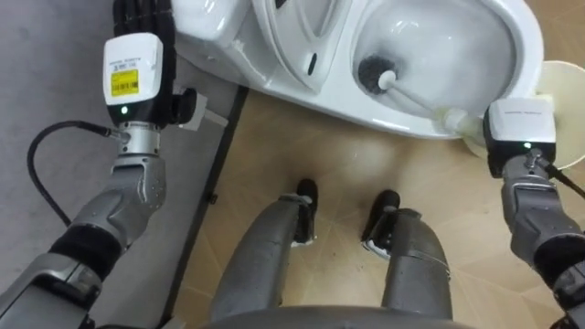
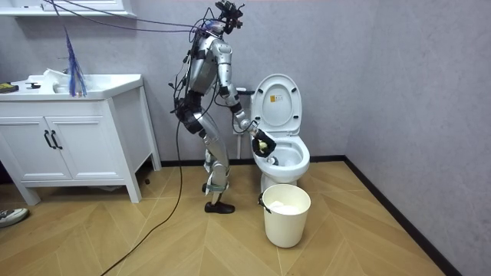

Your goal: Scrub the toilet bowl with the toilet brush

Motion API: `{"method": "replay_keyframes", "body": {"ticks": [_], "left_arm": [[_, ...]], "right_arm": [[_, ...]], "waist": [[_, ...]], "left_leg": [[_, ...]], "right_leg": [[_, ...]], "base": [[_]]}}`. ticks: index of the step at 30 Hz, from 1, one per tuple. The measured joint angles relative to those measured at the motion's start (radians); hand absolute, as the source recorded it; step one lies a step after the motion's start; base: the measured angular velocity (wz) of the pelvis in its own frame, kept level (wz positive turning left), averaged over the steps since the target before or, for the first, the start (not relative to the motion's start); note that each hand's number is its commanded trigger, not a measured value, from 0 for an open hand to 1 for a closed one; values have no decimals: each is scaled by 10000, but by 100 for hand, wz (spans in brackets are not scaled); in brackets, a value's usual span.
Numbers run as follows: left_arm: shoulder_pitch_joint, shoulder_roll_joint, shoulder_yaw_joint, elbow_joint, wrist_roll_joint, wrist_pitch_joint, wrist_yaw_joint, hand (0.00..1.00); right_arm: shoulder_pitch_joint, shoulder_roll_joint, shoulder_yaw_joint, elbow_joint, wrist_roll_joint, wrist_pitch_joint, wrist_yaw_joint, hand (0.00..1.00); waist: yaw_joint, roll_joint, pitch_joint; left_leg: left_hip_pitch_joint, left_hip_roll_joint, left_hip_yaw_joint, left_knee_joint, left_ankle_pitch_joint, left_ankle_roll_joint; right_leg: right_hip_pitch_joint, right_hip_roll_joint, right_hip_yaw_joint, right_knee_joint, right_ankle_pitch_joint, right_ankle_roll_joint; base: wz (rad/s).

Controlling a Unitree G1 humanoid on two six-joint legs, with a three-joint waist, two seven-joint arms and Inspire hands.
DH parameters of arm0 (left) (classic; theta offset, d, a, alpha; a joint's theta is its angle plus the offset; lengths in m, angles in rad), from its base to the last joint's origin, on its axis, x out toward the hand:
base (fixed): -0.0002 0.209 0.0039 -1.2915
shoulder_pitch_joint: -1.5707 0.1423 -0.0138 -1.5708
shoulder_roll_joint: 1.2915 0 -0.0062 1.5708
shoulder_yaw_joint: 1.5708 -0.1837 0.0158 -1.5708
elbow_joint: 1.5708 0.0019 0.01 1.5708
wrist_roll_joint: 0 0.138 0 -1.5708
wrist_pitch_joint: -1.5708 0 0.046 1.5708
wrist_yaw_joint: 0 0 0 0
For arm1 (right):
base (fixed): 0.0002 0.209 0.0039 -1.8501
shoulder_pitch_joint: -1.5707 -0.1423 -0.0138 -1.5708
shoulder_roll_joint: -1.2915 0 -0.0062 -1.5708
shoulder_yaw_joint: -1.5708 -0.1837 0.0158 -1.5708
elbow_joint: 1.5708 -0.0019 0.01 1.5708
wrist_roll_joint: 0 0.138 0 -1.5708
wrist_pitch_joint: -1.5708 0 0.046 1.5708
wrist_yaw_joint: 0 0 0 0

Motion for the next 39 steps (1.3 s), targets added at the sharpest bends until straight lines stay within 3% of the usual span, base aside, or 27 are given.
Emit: {"method": "replay_keyframes", "body": {"ticks": [3, 5, 7, 13, 20, 26, 31, 34, 39], "left_arm": [[-44, 3, -112, -12, 25, 17, 26, 0], [-73, 50, -107, -97, 118, 57, 26, 0], [-329, 165, -59, -151, 453, 79, 26, 0], [-558, 181, 31, -239, 790, 84, -47, 0], [-493, 236, 24, -215, 703, -318, -142, 0], [-500, 309, -9, -219, 405, -386, -181, 0], [-401, 306, 12, -238, 690, -189, -188, 0], [-407, 312, 24, -261, 657, -188, -162, 0], [-362, 331, 181, -265, 612, -339, -147, 0]], "right_arm": [[-783, -105, 139, 1114, 321, -349, -184, 100], [-1278, -186, 153, 1570, 310, -625, -212, 100], [-1771, -529, 157, 1740, -18, -918, -211, 100], [-2073, -711, 396, 1325, -1339, -878, -72, 100], [-908, -594, 451, -28, -1626, -413, 292, 100], [-1375, -663, 508, 637, -1046, -503, 294, 100], [-2077, -665, 526, 1311, -933, -755, 355, 100], [-1951, -669, 550, 944, -1018, -694, 508, 100], [-1199, -686, 529, -332, -1318, -401, 752, 100]], "waist": [[116, -15, 9], [64, -136, 27], [69, -429, 82], [221, -817, 101], [203, -735, 85], [322, -606, 88], [396, -631, 100], [307, -639, 101], [191, -653, 94]], "left_leg": [[21, 12, 38, -21, -13, -33], [-39, -30, 94, -27, -7, -44], [-332, -166, 161, 187, -6, -45], [-441, -92, 138, 379, -10, -49], [-266, 166, 30, 330, -94, -70], [-189, 163, -2, 284, -91, -73], [-250, 130, 125, 190, -75, -87], [-248, 124, 128, 166, -77, -90], [-212, 164, 157, 149, -81, -93]], "right_leg": [[-69, 3, 73, 52, -74, -39], [-254, -154, 89, 280, -170, -93], [-719, -416, 199, 856, -387, -123], [-755, -317, 197, 834, -383, -120], [-176, 21, -158, 158, -121, -171], [-132, 26, -119, 178, -106, -152], [-400, -89, 38, 363, -188, -163], [-398, -157, -2, 368, -229, -167], [-284, -20, -14, 297, -233, -159]], "base": [[2], [4], [16], [2], [-7], [1], [0], [3], [1]]}}
